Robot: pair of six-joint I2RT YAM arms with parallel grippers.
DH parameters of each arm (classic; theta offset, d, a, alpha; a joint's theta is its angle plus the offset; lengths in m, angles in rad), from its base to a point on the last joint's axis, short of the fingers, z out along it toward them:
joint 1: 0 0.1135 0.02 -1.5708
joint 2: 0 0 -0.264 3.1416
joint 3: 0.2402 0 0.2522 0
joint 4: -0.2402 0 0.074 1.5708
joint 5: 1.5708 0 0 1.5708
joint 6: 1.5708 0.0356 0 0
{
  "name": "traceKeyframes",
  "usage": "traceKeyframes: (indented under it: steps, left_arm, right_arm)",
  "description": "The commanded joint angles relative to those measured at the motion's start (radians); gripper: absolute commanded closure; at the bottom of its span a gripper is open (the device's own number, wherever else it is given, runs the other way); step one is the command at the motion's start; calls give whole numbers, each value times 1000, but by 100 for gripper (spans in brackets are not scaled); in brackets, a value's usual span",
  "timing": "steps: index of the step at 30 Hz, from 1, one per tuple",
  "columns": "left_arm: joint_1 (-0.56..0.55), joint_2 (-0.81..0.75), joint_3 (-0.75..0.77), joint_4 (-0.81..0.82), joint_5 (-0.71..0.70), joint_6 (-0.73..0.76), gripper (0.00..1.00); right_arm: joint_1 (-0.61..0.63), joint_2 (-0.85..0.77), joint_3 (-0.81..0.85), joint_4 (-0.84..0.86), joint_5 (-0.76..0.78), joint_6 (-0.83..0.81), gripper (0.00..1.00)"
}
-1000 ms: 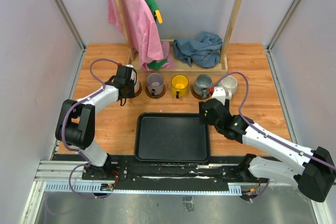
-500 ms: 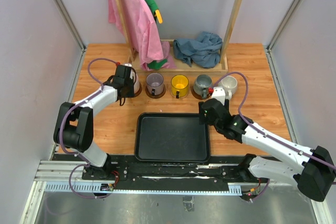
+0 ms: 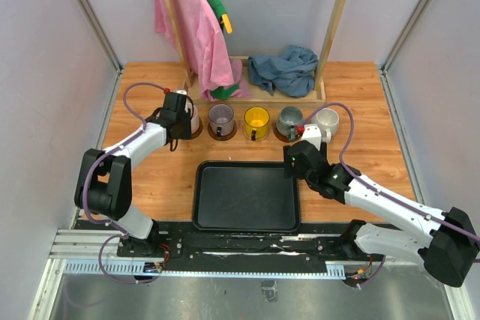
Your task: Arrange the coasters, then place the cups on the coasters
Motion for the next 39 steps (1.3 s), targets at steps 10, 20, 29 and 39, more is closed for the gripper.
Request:
traceKeyframes:
  steps: [10, 20, 29, 39]
  left_arm:
    - [8, -259, 4, -43, 75, -40, 17]
    - [8, -555, -95, -16, 102, -122, 0]
    - [8, -748, -202, -64, 171, -145, 0]
    - [8, -969, -286, -165, -43, -297, 0]
  right_arm:
    - [-25, -52, 34, -13, 125, -33, 21]
    - [-256, -234, -2, -59, 190, -8, 2]
    - [-261, -479, -33, -235, 399, 69, 2]
    - [-260, -664, -30, -319, 449, 125, 1]
